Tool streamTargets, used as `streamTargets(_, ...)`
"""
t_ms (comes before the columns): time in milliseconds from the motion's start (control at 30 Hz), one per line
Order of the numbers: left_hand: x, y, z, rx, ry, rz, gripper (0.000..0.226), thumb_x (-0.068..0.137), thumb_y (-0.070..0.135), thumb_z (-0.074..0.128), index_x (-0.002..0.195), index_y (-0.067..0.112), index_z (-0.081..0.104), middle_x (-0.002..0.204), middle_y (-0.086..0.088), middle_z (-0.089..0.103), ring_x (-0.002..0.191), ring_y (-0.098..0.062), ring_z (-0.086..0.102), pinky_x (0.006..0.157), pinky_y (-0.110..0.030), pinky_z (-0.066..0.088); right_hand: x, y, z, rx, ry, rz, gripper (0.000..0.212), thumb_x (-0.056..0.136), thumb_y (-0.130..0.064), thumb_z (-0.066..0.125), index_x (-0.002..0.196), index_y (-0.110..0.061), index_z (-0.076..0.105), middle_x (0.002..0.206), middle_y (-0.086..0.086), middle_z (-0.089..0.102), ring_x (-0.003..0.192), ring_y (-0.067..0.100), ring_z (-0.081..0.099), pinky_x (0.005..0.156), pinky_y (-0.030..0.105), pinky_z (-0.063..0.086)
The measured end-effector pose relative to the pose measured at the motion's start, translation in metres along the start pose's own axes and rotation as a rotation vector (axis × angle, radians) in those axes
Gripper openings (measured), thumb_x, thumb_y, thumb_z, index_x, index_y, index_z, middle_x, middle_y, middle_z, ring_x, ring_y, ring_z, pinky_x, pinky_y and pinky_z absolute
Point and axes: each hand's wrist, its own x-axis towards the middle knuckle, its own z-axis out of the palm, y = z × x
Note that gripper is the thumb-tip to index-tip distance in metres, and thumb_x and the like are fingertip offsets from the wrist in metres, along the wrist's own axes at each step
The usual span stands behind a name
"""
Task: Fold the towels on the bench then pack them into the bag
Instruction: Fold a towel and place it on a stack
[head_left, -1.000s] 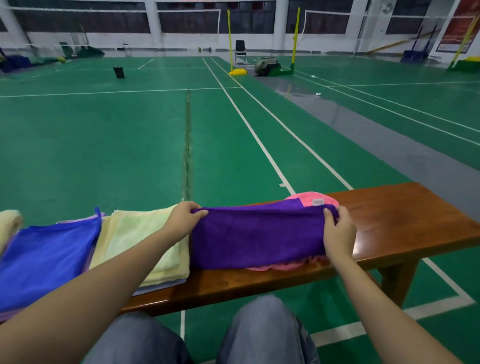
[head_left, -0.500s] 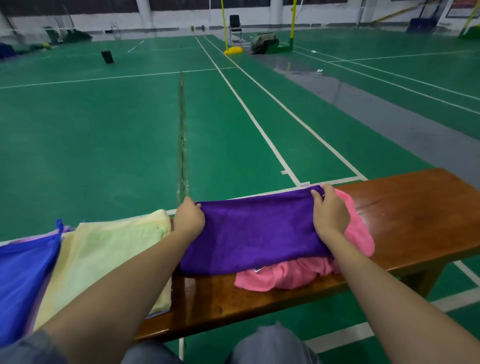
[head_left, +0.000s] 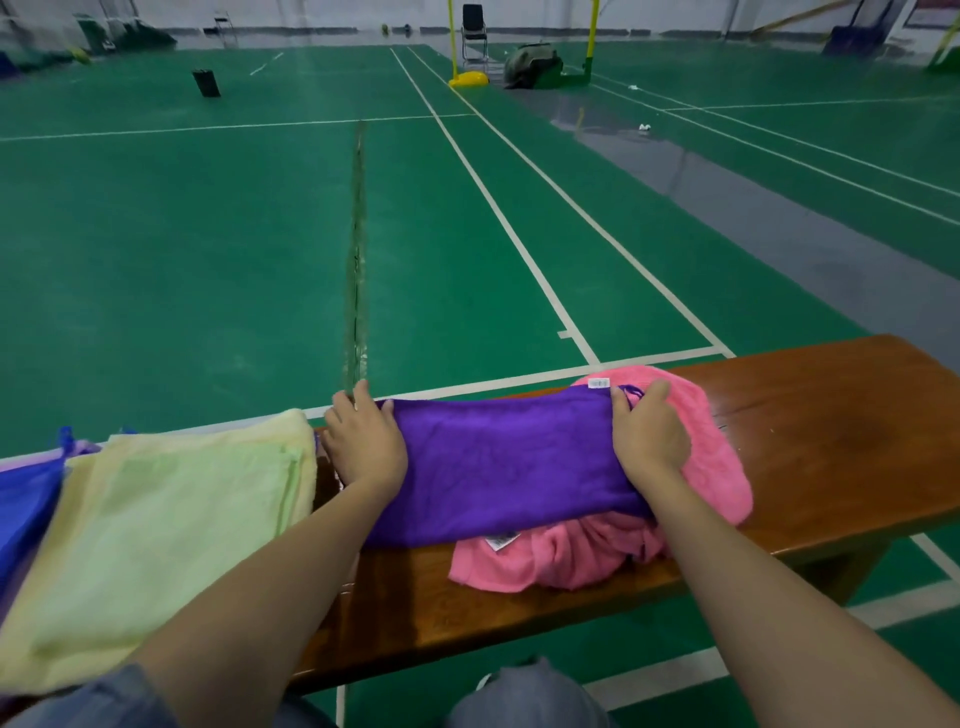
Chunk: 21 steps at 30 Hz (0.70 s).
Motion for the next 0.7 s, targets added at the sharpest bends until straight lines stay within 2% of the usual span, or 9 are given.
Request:
streamTargets(100, -0.018, -0.01, -0.005, 0.046, 0.017, 0.315, 0.047, 0.097, 0.034, 0.043, 0.137, 0.01, 0.043, 0.14, -0.014, 0.045, 0.128, -0.031, 0.041, 0.105, -0.044, 0.028, -0.013, 0.004, -0.004, 0.173, -0.025, -0.008, 0.05, 0.098, -0.039, 0.042, 0.128, 0.001, 0.035, 0.106, 0.019, 0.061, 0.094, 0.036, 0.059, 0.069, 0.032, 0.038)
streamTargets(167, -0.031, -0.013, -0.013, 0.079, -0.081, 0.478, 0.054, 0.095, 0.046, 0.03, 0.139, 0.017, 0.043, 0.146, -0.008, 0.04, 0.136, -0.025, 0.033, 0.113, -0.044, 0.017, -0.024, 0.009, -0.01, 0.209, -0.019, -0.038, 0.049, 0.096, -0.039, 0.047, 0.126, -0.001, 0.039, 0.114, 0.018, 0.058, 0.1, 0.031, 0.053, 0.074, 0.031, 0.036)
streamTargets(233, -0.042, -0.014, -0.022, 0.112, -0.209, 0.562, 0.066, 0.087, 0.059, 0.019, 0.142, 0.027, 0.038, 0.154, -0.003, 0.028, 0.144, -0.022, 0.018, 0.116, -0.045, 0.003, -0.035, 0.016, -0.018, 0.188, -0.049, -0.047, 0.047, 0.093, -0.043, 0.051, 0.122, -0.007, 0.043, 0.118, 0.015, 0.056, 0.105, 0.028, 0.048, 0.081, 0.033, 0.039)
streamTargets(333, -0.055, -0.02, -0.029, 0.194, -0.462, 0.502, 0.067, 0.088, 0.07, 0.02, 0.148, 0.041, 0.015, 0.159, 0.003, 0.003, 0.146, -0.022, -0.004, 0.114, -0.051, -0.008, -0.044, 0.025, -0.029, 0.24, -0.232, -0.071, 0.052, 0.085, -0.045, 0.062, 0.127, -0.021, 0.04, 0.125, 0.01, 0.054, 0.114, 0.033, 0.049, 0.096, 0.045, 0.043)
streamTargets(400, -0.061, -0.022, -0.033, 0.262, -0.579, 0.427, 0.069, 0.087, 0.072, 0.022, 0.148, 0.044, 0.003, 0.159, 0.004, -0.008, 0.145, -0.024, -0.011, 0.113, -0.054, -0.008, -0.048, 0.027, -0.035, 0.316, -0.311, -0.135, 0.055, 0.08, -0.032, 0.071, 0.127, -0.028, 0.042, 0.13, 0.004, 0.052, 0.117, 0.03, 0.049, 0.1, 0.049, 0.041)
streamTargets(467, -0.066, -0.022, -0.039, 0.281, -0.632, 0.393, 0.073, 0.086, 0.074, 0.022, 0.148, 0.043, -0.001, 0.158, 0.003, -0.013, 0.145, -0.026, -0.015, 0.112, -0.056, -0.01, -0.052, 0.027, -0.042, 0.385, -0.308, -0.213, 0.055, 0.076, -0.012, 0.073, 0.124, -0.025, 0.051, 0.128, 0.001, 0.055, 0.119, 0.025, 0.049, 0.103, 0.044, 0.04)
streamTargets(533, -0.072, -0.021, -0.044, 0.271, -0.678, 0.361, 0.077, 0.084, 0.076, 0.024, 0.148, 0.042, -0.004, 0.158, 0.002, -0.016, 0.144, -0.027, -0.018, 0.111, -0.056, -0.011, -0.058, 0.024, -0.048, 0.434, -0.304, -0.291, 0.046, 0.074, 0.004, 0.069, 0.111, -0.02, 0.062, 0.118, 0.0, 0.06, 0.115, 0.021, 0.051, 0.102, 0.036, 0.04)
streamTargets(633, -0.082, -0.023, -0.049, 0.245, -0.707, 0.324, 0.081, 0.082, 0.077, 0.028, 0.148, 0.042, -0.003, 0.157, 0.002, -0.018, 0.143, -0.028, -0.021, 0.111, -0.057, -0.011, -0.06, 0.022, -0.053, 0.43, -0.28, -0.342, 0.033, 0.073, 0.009, 0.066, 0.089, -0.019, 0.067, 0.1, -0.002, 0.064, 0.103, 0.018, 0.055, 0.093, 0.029, 0.042)
streamTargets(700, -0.085, -0.025, -0.051, 0.23, -0.725, 0.307, 0.083, 0.082, 0.077, 0.029, 0.148, 0.041, -0.003, 0.157, 0.002, -0.019, 0.143, -0.028, -0.022, 0.111, -0.057, -0.011, -0.062, 0.02, -0.057, 0.471, -0.316, -0.293, 0.027, 0.076, 0.007, 0.066, 0.092, -0.015, 0.067, 0.101, 0.001, 0.063, 0.103, 0.018, 0.055, 0.089, 0.027, 0.041)
